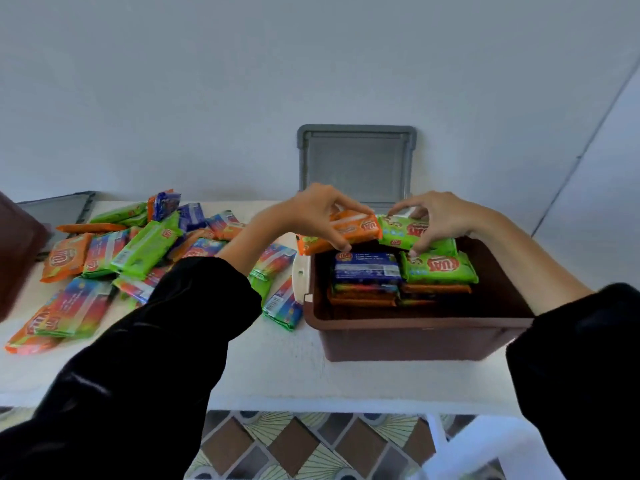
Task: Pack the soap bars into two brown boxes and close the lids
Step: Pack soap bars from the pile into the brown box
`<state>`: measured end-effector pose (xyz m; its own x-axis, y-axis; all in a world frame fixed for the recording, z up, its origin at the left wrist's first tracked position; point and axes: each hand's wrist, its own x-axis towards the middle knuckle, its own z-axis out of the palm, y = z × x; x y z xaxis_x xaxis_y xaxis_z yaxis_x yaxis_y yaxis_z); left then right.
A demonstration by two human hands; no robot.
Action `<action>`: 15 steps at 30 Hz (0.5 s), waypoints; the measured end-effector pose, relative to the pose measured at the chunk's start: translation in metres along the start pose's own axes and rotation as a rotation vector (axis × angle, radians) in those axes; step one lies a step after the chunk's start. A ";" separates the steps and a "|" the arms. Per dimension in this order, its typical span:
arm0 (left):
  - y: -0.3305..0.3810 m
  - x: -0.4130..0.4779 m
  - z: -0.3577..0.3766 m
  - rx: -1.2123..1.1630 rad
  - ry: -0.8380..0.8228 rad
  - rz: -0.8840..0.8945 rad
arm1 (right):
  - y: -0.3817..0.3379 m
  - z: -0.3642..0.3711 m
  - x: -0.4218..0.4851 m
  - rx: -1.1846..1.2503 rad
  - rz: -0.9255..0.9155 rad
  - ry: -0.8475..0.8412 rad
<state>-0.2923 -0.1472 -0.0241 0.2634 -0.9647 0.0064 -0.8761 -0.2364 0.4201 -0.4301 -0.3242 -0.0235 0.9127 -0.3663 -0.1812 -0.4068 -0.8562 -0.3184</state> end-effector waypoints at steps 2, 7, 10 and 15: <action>0.008 0.012 0.014 0.022 -0.060 0.024 | 0.011 0.005 -0.004 -0.034 0.028 -0.001; 0.008 0.032 0.048 0.069 -0.153 0.054 | 0.034 0.021 -0.007 -0.075 0.060 0.004; 0.001 0.038 0.064 0.090 -0.184 0.049 | 0.042 0.034 -0.005 -0.110 0.067 0.018; -0.005 0.042 0.074 0.173 -0.054 0.102 | 0.047 0.053 -0.002 -0.123 0.092 0.133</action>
<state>-0.3064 -0.1946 -0.0929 0.1520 -0.9883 -0.0102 -0.9547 -0.1494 0.2573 -0.4527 -0.3446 -0.0874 0.8723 -0.4829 -0.0768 -0.4883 -0.8520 -0.1888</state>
